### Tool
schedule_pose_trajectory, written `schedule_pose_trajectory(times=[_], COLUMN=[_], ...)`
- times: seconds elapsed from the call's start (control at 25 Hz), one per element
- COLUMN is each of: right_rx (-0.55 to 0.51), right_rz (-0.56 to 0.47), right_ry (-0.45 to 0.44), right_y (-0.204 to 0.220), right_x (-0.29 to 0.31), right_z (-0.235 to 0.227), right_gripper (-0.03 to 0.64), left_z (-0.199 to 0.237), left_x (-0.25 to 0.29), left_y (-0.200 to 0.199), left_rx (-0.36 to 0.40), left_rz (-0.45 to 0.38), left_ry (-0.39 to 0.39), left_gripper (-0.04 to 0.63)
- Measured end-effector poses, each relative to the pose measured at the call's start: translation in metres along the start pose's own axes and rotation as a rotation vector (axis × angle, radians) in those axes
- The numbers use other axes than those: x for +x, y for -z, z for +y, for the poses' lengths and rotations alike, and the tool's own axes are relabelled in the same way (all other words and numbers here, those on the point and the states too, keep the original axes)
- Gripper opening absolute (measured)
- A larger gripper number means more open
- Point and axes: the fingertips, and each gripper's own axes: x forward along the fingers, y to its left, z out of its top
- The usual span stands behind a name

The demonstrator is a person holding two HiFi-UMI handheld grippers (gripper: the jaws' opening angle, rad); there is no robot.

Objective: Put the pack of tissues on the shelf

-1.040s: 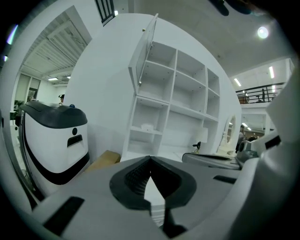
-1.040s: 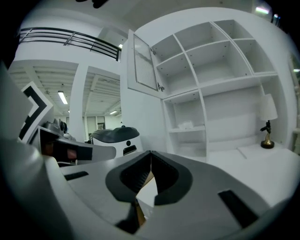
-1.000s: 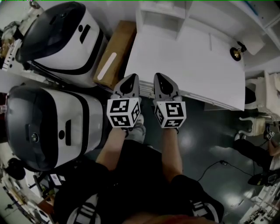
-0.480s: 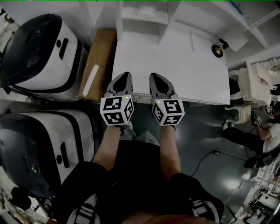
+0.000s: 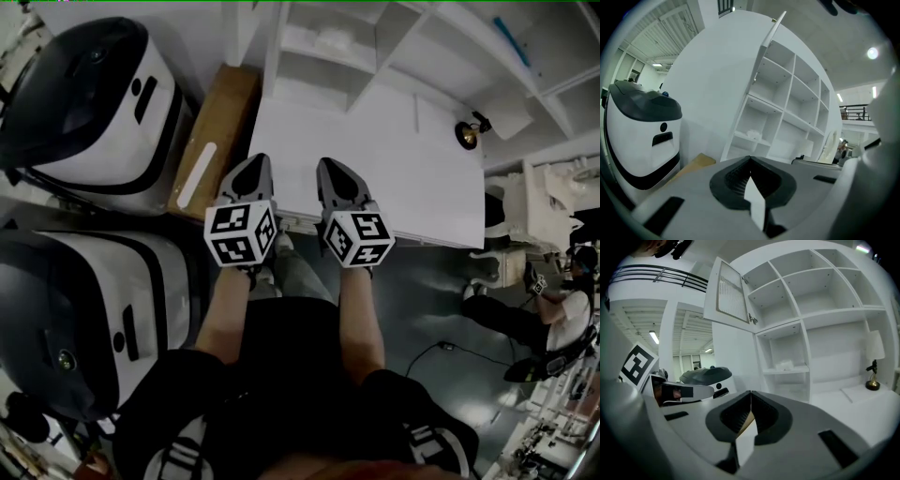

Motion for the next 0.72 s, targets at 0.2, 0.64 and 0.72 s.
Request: schedule_pose_trajectory(times=[0.2,0.64,0.72], right_rx=[0.006,0.019,0.014], right_rz=[-0.015,-0.068,-0.056], right_ry=[-0.026,0.003,0.012], right_y=[-0.016,-0.057,-0.057], right_x=[0.028,0.081,0.085], right_z=[-0.012,-0.089,-0.109], right_gripper=[0.020,0.021,0.021], left_z=[-0.003,-0.013,-0.023], left_x=[0.018,0.109,0.128], left_y=[-0.019,-0.046,-0.046], left_rx=[0.023,0.091,0.092], left_rz=[-0.021,0.026,0.030], left_ry=[0.007,0.033,0.052], left_gripper=[0.011,0.011,0.011])
